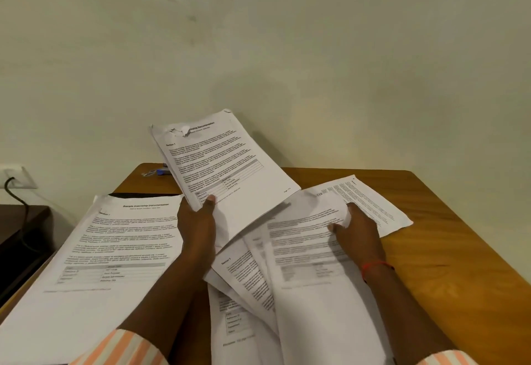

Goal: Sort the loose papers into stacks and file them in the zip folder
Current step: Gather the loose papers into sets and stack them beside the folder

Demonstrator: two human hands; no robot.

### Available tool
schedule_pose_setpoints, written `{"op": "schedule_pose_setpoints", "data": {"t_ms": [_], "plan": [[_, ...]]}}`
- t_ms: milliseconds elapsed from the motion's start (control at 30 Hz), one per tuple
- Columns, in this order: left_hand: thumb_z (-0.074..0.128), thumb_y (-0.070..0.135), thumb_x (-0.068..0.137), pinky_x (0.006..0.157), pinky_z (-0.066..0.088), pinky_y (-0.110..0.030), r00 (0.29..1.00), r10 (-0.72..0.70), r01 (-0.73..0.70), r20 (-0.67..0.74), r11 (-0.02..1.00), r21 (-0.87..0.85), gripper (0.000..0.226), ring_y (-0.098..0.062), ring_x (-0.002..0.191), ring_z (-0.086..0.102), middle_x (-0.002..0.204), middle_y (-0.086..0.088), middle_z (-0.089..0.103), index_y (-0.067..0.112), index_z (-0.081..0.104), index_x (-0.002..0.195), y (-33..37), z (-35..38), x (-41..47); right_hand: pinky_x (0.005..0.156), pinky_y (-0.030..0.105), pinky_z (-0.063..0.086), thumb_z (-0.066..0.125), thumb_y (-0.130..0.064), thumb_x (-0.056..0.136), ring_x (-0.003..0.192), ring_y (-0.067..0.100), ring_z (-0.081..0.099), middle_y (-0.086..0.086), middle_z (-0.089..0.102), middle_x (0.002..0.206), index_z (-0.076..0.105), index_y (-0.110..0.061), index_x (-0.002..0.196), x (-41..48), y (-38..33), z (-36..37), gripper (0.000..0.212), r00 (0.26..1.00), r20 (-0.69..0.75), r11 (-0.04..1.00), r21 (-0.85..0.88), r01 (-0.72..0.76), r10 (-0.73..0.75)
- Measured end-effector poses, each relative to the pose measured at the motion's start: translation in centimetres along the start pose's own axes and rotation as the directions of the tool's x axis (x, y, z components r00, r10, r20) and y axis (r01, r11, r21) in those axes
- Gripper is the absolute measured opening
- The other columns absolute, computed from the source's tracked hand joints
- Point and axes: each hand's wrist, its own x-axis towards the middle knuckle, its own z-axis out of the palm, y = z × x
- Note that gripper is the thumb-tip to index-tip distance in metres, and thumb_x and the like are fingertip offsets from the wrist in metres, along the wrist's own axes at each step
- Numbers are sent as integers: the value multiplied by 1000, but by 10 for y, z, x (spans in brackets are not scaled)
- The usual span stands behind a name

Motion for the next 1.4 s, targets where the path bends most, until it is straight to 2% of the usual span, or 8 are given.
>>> {"op": "schedule_pose_setpoints", "data": {"t_ms": [167,300,467,600,667,1000,1133,1400], "plan": [[71,20,95,104,44,-36,1000,10,-9,-17,1000,23,50,-19,119,59,132,4,63,22,53,141,-1,0,1,91,57,54,69,-14,91,105,41,65,21,66,119,55,-4,126,6,10,-18,38,914,-406,970,-221,-101,2],[72,21,95,109,45,-43,1000,6,-5,-29,1000,19,51,-21,121,59,133,2,63,23,53,142,-1,-1,2,102,57,39,75,-12,85,121,42,51,25,54,130,49,-4,130,7,11,-16,53,862,-506,948,-293,-127,-41],[73,23,94,110,44,-43,998,18,-16,-58,999,30,53,-21,123,58,135,2,63,24,52,142,-3,-2,6,108,47,30,75,-44,85,130,28,46,8,53,137,51,-18,135,-14,-25,-1,61,963,-122,968,-97,231,-242],[75,29,92,112,44,-48,997,18,-14,-76,999,50,59,-20,124,58,138,5,61,28,49,145,-4,-4,8,114,37,21,58,-83,75,137,13,37,-7,43,148,44,-36,144,-58,-53,26,85,784,466,869,-61,491,-410],[75,28,92,111,44,-48,997,26,-22,-77,998,54,59,-21,125,58,138,4,61,27,49,145,-5,-4,10,118,38,12,55,-85,74,147,15,22,-5,29,160,33,-37,152,-63,-52,37,94,738,561,819,-172,547,-375],[73,24,93,108,46,-43,998,0,1,-59,1000,16,52,-20,120,60,132,4,64,26,53,142,-6,-4,9,123,42,11,63,-81,72,151,17,18,-3,22,163,31,-30,154,-47,-42,48,102,806,519,886,-179,427,-284],[71,20,95,104,46,-38,995,-96,94,-15,992,-87,49,-20,115,62,126,4,66,22,55,142,-4,-3,6,120,40,23,41,-100,51,147,16,28,-4,30,158,36,-26,152,-42,-41,49,125,809,519,903,-149,403,-276],[68,17,97,104,44,-35,989,-147,147,9,984,-100,47,-21,116,61,125,1,66,17,55,142,-6,-1,5,95,29,47,82,-38,79,106,8,60,-10,63,111,68,-22,115,-36,-33,48,41,881,383,960,75,270,-278]]}}
